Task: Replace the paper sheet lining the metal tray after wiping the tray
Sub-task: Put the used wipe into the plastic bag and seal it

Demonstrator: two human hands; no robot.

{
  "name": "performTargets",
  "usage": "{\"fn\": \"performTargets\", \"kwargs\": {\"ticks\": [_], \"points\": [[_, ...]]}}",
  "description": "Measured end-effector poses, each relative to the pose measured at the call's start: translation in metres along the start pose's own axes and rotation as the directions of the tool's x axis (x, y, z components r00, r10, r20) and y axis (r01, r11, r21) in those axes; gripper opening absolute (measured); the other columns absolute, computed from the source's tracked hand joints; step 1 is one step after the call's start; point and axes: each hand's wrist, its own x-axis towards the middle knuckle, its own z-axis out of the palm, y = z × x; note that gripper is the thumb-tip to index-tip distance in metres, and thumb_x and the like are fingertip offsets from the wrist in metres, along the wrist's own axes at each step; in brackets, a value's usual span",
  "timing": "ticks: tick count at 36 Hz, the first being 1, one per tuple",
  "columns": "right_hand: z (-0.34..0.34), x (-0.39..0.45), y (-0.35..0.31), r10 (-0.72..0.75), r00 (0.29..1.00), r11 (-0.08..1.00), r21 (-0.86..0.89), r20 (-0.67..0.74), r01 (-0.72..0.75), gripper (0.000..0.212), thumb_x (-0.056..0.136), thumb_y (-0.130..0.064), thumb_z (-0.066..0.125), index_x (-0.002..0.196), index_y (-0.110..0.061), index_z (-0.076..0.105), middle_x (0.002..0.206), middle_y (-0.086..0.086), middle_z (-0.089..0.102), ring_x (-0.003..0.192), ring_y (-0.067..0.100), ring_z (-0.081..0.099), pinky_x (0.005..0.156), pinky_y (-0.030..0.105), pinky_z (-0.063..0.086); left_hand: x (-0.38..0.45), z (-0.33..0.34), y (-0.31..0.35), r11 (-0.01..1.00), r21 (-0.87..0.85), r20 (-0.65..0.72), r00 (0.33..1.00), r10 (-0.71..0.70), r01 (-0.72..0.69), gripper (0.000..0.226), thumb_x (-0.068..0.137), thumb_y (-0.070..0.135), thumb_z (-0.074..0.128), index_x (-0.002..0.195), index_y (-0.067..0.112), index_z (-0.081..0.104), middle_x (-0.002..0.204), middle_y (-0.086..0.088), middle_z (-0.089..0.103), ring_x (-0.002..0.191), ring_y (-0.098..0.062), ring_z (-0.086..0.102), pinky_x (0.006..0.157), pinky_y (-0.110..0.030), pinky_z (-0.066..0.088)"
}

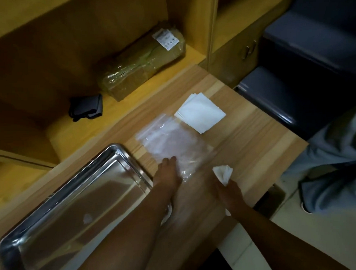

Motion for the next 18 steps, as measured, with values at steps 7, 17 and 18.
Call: {"fn": "performTargets", "kwargs": {"ticks": [7,17,18], "points": [[0.006,0.001,-0.013,0.073,0.995,0.992,0.096,0.073,-0.080,0.027,0.092,-0.021,0.057,0.082,0.002,0.067,0.069,0.015,0.064,0.053,0.019,0.058,0.053,0.026,0.047,0.002,0.010,-0.005,0.993,0.102,-0.080,0.994,0.074,-0.066,0.023,0.088,0.010,0.047,0.110,0.013,0.052,0.112,-0.011,0.058,0.107,-0.031,0.055,0.084,-0.043,0.052],[0.025,0.002,-0.043,0.097,0.989,0.904,0.406,0.110,-0.134,0.009,0.078,-0.004,0.073,0.074,-0.003,0.065,0.066,0.018,0.062,0.049,0.023,0.057,0.051,0.030,0.049,-0.001,0.007,-0.011,0.953,0.267,-0.090,0.981,0.174,-0.144,0.026,0.092,0.021,0.047,0.112,0.018,0.063,0.108,-0.006,0.062,0.106,-0.029,0.055,0.082,-0.035,0.044],[0.029,0.004,-0.047,0.136,0.982,0.882,0.435,0.130,-0.180,0.010,0.078,-0.003,0.073,0.075,-0.002,0.064,0.063,0.016,0.061,0.044,0.020,0.056,0.048,0.028,0.048,-0.001,0.007,-0.012,0.954,0.258,-0.086,0.980,0.181,-0.154,0.025,0.092,0.021,0.048,0.112,0.019,0.063,0.107,-0.005,0.062,0.108,-0.028,0.054,0.083,-0.035,0.044]]}}
